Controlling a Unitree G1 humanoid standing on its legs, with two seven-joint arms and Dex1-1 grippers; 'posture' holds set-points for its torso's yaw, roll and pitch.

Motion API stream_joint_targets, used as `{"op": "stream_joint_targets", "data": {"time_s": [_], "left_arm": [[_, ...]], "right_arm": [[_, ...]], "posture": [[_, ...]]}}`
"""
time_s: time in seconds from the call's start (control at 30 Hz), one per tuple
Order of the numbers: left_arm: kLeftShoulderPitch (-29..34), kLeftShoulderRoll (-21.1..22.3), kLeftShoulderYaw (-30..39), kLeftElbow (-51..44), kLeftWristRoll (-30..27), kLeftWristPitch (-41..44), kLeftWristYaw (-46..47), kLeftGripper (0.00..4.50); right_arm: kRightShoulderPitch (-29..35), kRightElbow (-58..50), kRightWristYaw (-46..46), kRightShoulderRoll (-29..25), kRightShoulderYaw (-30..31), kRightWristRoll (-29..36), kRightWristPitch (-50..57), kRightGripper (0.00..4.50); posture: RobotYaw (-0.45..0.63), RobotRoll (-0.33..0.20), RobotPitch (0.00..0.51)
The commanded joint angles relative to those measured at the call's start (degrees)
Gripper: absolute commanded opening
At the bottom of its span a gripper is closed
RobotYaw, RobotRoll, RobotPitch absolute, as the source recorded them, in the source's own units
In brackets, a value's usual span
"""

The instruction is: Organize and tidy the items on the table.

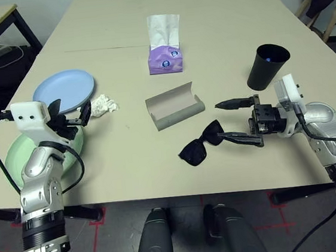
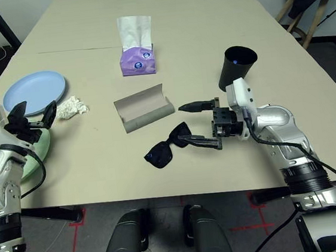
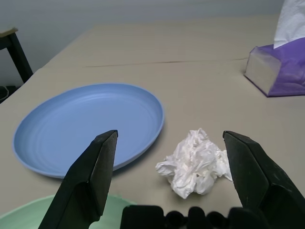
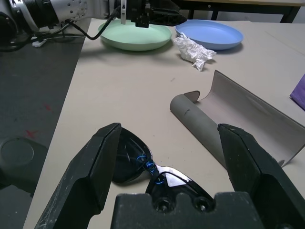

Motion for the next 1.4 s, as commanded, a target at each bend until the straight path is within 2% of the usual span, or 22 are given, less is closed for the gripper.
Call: {"op": "stream_joint_targets", "data": {"time_s": [0.03, 0.23, 0.37, 0.63, 0.77, 1.03, 1.3, 1.4], "left_arm": [[-1.8, 3.4, 1.5, -1.6, -0.3, 8.3, 2.2, 4.50], [-4.3, 8.6, 6.0, -0.5, -3.1, 25.3, 5.4, 4.50], [-5.8, 11.4, 9.0, 3.9, -2.4, 30.8, 8.2, 4.50], [-5.2, 18.4, 13.5, 15.9, -0.4, 32.2, 8.7, 4.50], [-3.6, 20.7, 13.9, 18.9, -0.2, 32.4, 6.7, 4.50], [-1.6, 19.6, 13.5, 17.3, -1.8, 35.6, 3.8, 4.50], [-1.2, 20.6, 12.5, 18.2, -2.2, 36.2, 0.3, 4.50], [-1.3, 20.9, 12.2, 19.5, -1.9, 35.8, -0.7, 3.49]], "right_arm": [[0.6, -0.2, -0.1, 0.3, 0.1, -0.1, -0.9, 4.45], [1.1, -1.1, -1.0, 1.1, 0.3, 0.3, -0.1, 4.45], [1.1, -1.4, -1.4, 1.5, 0.5, 0.2, 0.2, 4.45], [1.6, -2.3, -2.0, 1.9, 0.6, 0.1, 0.2, 4.45], [1.8, -2.8, -2.4, 2.1, 0.7, 0.2, 0.4, 4.45], [1.8, -3.4, -3.0, 2.5, 1.0, 0.0, 0.5, 4.45], [1.9, -4.0, -3.7, 2.4, 1.0, 0.0, 0.7, 4.45], [1.9, -4.3, -4.0, 2.5, 1.1, 0.0, 0.8, 4.50]], "posture": [[0.18, 0.000, 0.131], [0.18, 0.000, 0.135], [0.18, 0.000, 0.140], [0.18, 0.000, 0.133], [0.18, 0.000, 0.127], [0.18, 0.000, 0.128], [0.17, 0.000, 0.130], [0.17, 0.000, 0.130]]}}
